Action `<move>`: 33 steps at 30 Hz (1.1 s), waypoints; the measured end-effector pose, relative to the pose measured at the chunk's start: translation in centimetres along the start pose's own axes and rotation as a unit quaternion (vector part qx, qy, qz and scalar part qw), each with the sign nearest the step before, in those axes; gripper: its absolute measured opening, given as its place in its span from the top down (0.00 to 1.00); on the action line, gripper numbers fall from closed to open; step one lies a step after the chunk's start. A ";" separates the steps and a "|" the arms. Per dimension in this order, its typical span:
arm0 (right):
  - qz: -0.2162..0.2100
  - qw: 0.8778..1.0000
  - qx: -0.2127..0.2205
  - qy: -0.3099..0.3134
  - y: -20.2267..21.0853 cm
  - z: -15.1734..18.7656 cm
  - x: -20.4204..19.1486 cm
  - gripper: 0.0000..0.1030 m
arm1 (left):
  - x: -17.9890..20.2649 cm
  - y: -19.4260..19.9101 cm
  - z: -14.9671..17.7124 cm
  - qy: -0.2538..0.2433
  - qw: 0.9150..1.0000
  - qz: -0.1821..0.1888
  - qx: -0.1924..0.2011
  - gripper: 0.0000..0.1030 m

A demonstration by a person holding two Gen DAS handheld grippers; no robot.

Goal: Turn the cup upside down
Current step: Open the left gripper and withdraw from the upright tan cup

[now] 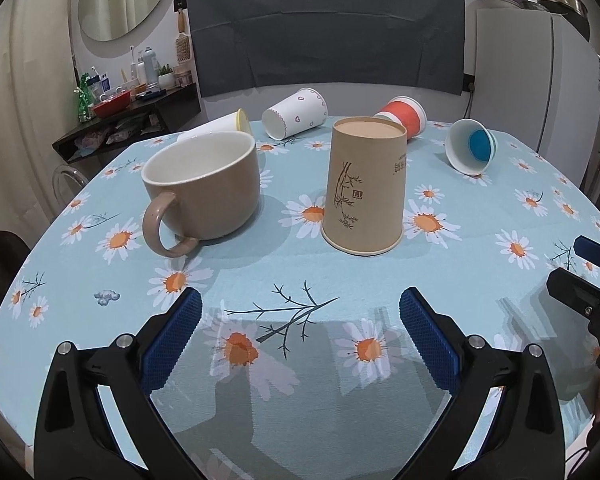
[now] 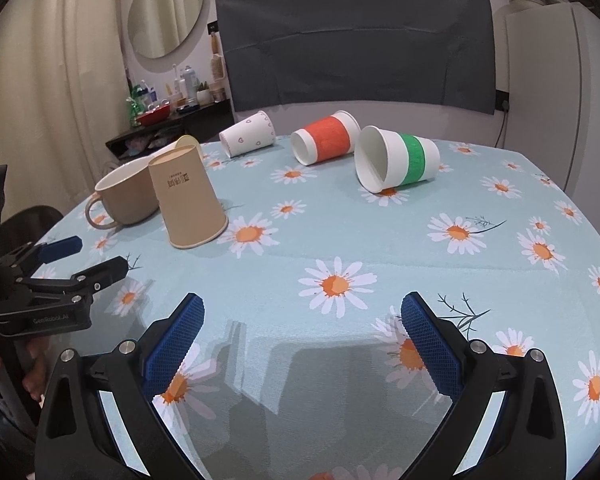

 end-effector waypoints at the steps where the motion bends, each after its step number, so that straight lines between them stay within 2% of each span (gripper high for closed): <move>1: 0.001 1.000 0.002 0.000 0.1 0.0 0.0 0.08 | -0.1 0.1 0.0 0.001 1.000 0.001 0.001 0.06; 6: 0.002 1.000 0.003 -0.003 0.1 0.0 0.1 0.08 | 0.2 0.3 0.1 -0.007 1.000 -0.006 0.010 0.06; 16: 0.001 1.000 -0.002 -0.006 -0.1 0.0 0.2 0.08 | 0.6 -0.5 0.2 -0.023 1.000 0.005 -0.018 0.06; 33: -0.001 1.000 0.007 -0.012 0.2 0.0 0.3 0.08 | 0.2 0.1 0.3 -0.015 1.000 -0.001 -0.004 0.06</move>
Point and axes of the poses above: each gripper's, at about its wrist camera, not at the fingertips, and y roughly against the way its jaws point, x to its right, z to its underside, the point moved 2 cm from there along -y, roughly the way its jaws point, and after that the axes turned 12 degrees about -z, right-handed, at the moved point
